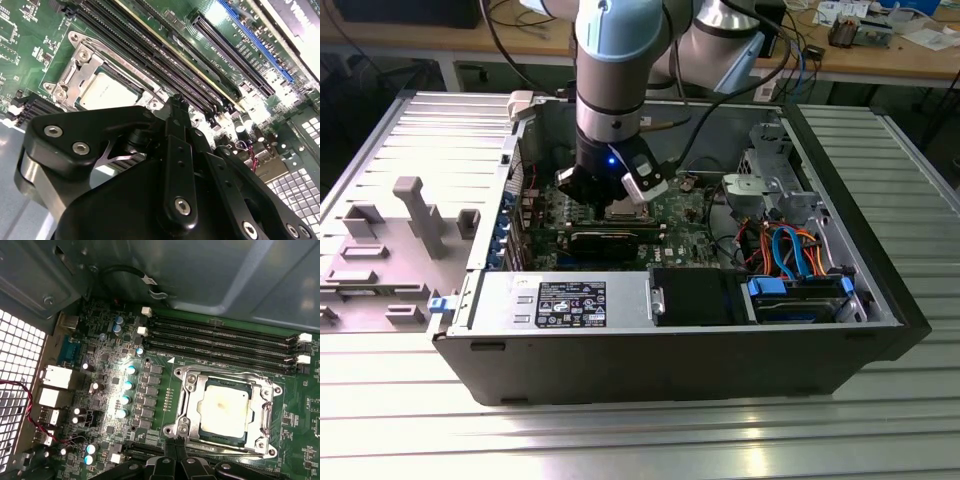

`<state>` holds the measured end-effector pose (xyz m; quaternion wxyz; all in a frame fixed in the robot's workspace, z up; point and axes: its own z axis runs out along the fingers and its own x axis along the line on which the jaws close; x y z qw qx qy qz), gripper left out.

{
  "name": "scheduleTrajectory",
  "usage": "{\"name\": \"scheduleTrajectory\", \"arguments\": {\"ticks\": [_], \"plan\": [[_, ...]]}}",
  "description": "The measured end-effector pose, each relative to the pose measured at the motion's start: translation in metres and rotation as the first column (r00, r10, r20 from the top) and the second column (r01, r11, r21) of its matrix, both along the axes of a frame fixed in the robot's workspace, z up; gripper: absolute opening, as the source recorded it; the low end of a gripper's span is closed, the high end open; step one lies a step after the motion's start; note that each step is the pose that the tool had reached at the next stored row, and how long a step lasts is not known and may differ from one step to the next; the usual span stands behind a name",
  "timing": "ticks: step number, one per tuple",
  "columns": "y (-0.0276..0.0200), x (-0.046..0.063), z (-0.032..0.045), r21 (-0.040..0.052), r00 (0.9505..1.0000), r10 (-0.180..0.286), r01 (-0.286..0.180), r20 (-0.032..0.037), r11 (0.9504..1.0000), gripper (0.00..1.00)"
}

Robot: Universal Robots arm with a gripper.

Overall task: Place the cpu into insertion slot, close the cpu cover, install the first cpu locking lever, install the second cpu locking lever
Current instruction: 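Install the second cpu locking lever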

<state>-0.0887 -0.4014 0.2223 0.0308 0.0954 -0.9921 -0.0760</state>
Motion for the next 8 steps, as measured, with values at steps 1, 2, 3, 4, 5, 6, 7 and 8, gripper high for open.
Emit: {"name": "scheduleTrajectory", "arguments": {"ticks": [1, 2, 3, 4, 5, 6, 7, 8], "plan": [[0.0, 0.0, -0.0007, 0.0008, 1.0, 0.0, 0.0, -0.0004, 1.0, 0.11], [0.0, 0.0, -0.0013, 0.0011, 1.0, 0.0, 0.0, -0.0006, 1.0, 0.11], [0.0, 0.0, -0.0017, 0.0015, 1.0, 0.0, 0.0, -0.0008, 1.0, 0.11], [0.0, 0.0, -0.0024, 0.0024, 1.0, 0.0, 0.0, -0.0009, 1.0, 0.11], [0.0, 0.0, -0.0033, 0.004, 1.0, 0.0, 0.0, -0.0011, 1.0, 0.11], [0.0, 0.0, -0.0043, 0.0058, 1.0, 0.0, 0.0, -0.0013, 1.0, 0.11], [0.0, 0.0, -0.0052, 0.0074, 1.0, 0.0, 0.0, -0.0015, 1.0, 0.11], [0.0, 0.0, -0.0058, 0.0085, 1.0, 0.0, 0.0, -0.0016, 1.0, 0.11]]}}
